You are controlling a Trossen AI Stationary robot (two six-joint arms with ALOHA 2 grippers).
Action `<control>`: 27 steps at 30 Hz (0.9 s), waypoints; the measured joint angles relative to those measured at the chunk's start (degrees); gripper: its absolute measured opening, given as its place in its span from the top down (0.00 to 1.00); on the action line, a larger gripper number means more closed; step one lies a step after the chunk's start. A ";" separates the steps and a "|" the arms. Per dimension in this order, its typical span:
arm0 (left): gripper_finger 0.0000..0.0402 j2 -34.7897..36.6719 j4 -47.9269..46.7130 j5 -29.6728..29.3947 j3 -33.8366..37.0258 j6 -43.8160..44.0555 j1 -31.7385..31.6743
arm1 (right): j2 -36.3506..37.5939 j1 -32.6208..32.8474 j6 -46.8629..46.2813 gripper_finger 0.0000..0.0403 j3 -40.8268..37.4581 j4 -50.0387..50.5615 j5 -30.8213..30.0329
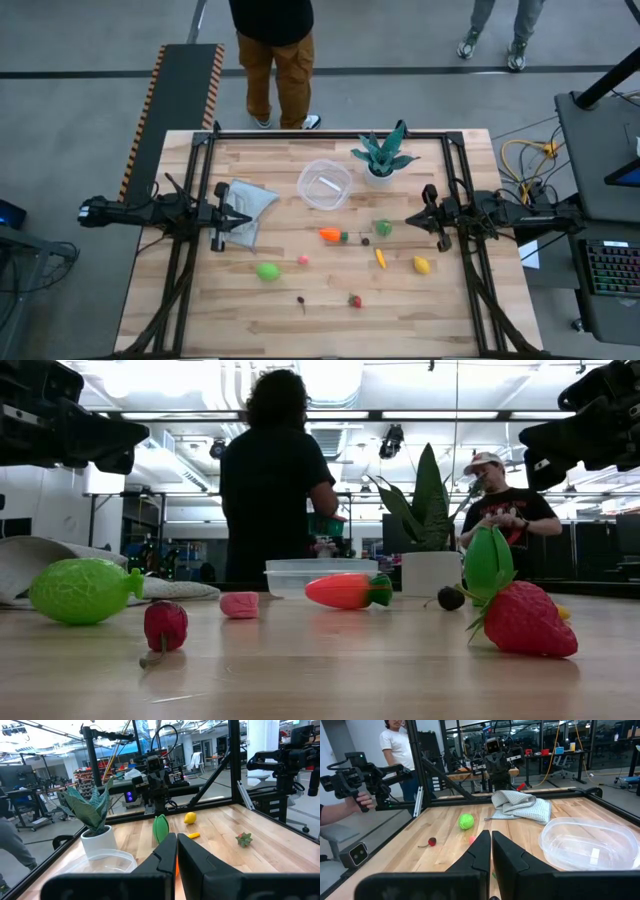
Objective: Pick and placing Produce into tupperware
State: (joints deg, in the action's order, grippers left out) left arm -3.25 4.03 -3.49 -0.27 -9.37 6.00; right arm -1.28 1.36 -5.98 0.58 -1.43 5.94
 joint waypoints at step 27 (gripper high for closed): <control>1.00 -0.02 0.02 0.02 0.00 -0.02 0.00 | 0.00 -0.01 -0.46 0.98 -0.01 -0.02 -0.01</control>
State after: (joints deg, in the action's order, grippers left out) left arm -3.27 4.06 -3.46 -0.27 -9.39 6.00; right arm -1.28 1.34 -6.44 0.57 -1.45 5.93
